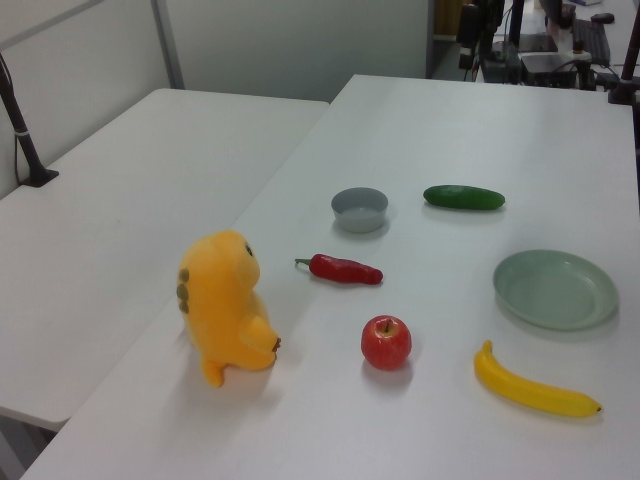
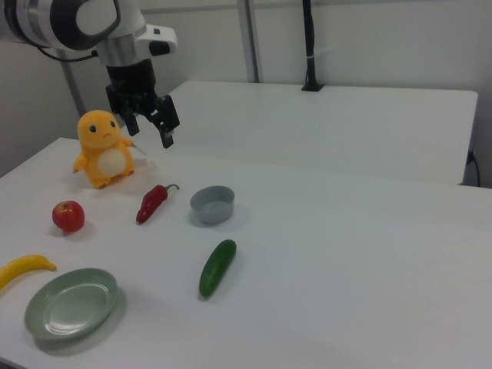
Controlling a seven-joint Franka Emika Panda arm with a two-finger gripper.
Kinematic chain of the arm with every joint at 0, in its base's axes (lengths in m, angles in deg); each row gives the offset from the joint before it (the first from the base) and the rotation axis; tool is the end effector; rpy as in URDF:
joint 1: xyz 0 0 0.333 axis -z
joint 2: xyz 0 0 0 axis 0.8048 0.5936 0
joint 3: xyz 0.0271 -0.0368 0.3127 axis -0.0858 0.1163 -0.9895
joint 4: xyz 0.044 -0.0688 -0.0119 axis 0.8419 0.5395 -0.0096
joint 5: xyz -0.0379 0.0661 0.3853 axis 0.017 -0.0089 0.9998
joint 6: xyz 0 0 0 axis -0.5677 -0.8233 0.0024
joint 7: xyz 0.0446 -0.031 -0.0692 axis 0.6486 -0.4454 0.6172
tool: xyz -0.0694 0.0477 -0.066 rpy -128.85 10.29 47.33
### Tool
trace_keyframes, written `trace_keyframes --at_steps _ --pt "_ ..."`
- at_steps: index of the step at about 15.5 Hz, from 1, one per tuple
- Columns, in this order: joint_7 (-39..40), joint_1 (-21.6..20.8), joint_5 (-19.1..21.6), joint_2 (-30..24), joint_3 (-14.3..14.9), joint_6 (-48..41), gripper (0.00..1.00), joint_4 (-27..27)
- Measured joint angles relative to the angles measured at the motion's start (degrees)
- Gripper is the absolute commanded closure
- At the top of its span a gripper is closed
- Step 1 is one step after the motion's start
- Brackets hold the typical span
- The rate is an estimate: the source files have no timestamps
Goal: Put the red apple in the bowl
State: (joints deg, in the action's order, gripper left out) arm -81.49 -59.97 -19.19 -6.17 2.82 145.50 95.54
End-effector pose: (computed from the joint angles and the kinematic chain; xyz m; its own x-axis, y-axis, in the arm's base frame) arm 0.5746 0.0052 0.6263 0.9937 -0.0861 0.0715 -0.0816 -0.9946 -0.0637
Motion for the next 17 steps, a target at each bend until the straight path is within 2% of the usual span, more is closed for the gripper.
trace_keyframes --at_steps 17 --pt "0.2 1.6 0.0 -0.3 -0.7 1.3 0.0 1.2"
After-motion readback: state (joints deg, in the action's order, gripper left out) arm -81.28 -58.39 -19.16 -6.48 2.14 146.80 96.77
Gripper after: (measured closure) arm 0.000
